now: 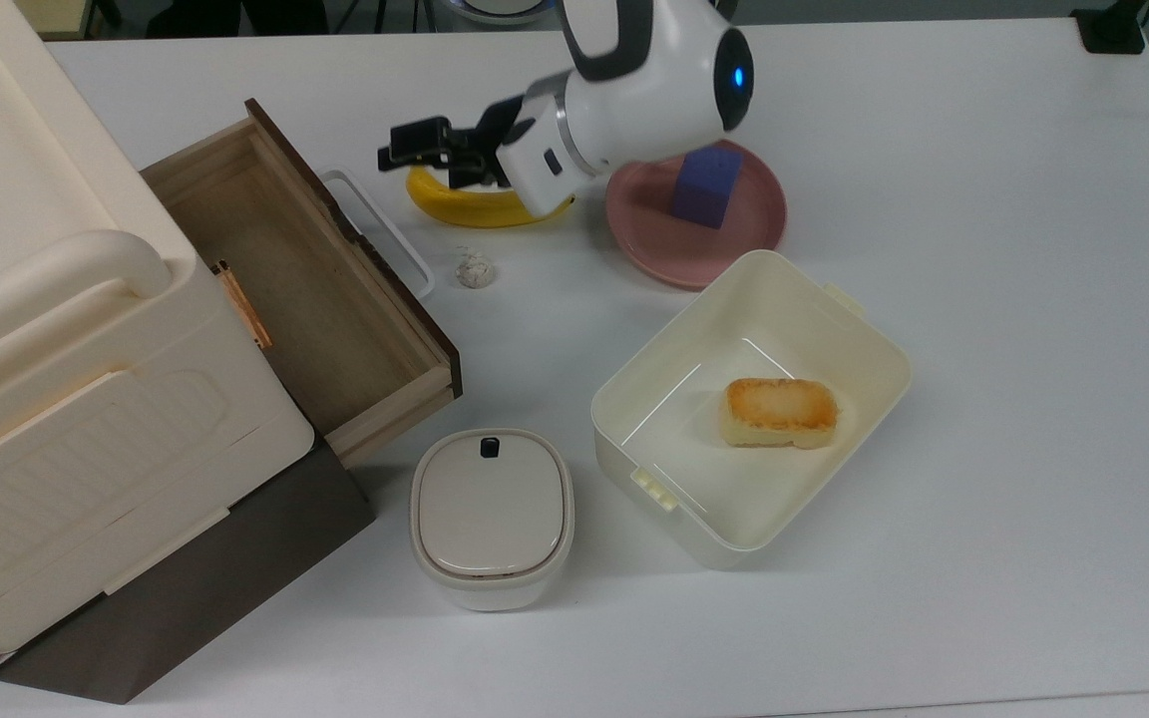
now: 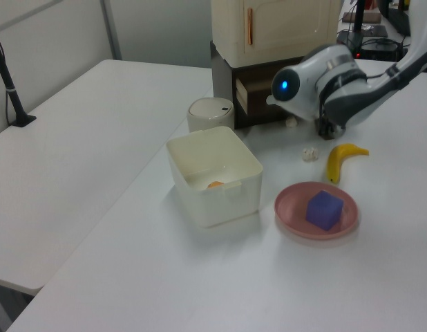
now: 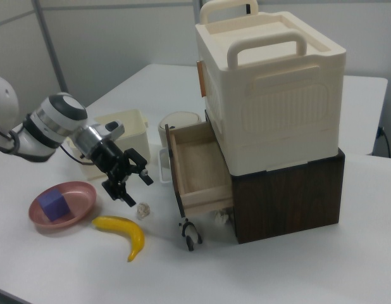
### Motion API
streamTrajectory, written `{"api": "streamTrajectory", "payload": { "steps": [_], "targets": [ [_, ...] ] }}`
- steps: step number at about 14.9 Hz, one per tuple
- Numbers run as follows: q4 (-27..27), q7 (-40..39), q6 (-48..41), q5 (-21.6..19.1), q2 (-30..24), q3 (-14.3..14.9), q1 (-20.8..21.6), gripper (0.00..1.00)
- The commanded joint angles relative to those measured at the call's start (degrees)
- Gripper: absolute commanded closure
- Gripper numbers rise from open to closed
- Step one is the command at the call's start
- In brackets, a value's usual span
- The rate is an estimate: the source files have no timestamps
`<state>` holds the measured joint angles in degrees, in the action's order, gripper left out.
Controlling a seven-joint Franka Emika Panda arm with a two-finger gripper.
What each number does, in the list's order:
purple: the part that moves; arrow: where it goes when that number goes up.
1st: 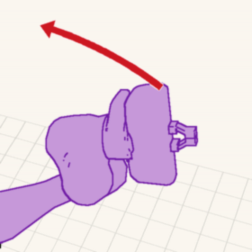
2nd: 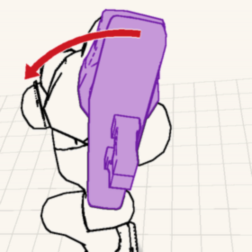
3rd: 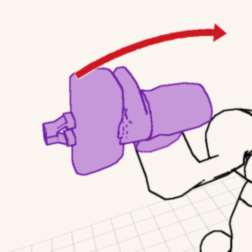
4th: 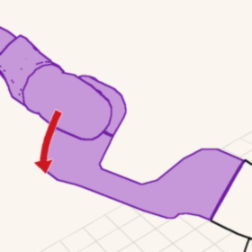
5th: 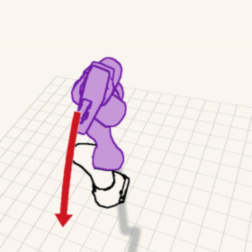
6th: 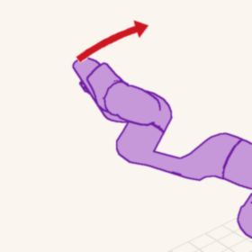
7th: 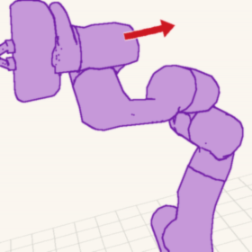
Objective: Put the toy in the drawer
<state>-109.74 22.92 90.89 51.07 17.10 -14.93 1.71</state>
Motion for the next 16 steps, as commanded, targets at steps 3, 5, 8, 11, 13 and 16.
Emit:
{"api": "streamTrajectory", "payload": {
  "steps": [3,5,8,11,13,16],
  "targets": [
    [-0.21,9.59,5.33,6.06,3.64,0.25,-0.73,0.00],
    [-0.38,15.45,8.24,6.06,3.81,0.25,-1.35,0.00],
    [-1.43,24.69,10.79,6.15,4.34,0.25,-1.62,0.00],
    [-2.49,17.56,10.71,6.67,4.25,0.25,-2.06,0.00],
    [-2.49,1.49,9.40,6.15,4.08,0.25,-2.93,0.00],
    [-2.49,-11.80,7.99,6.06,4.16,0.34,-3.82,0.00]
  ]
}}
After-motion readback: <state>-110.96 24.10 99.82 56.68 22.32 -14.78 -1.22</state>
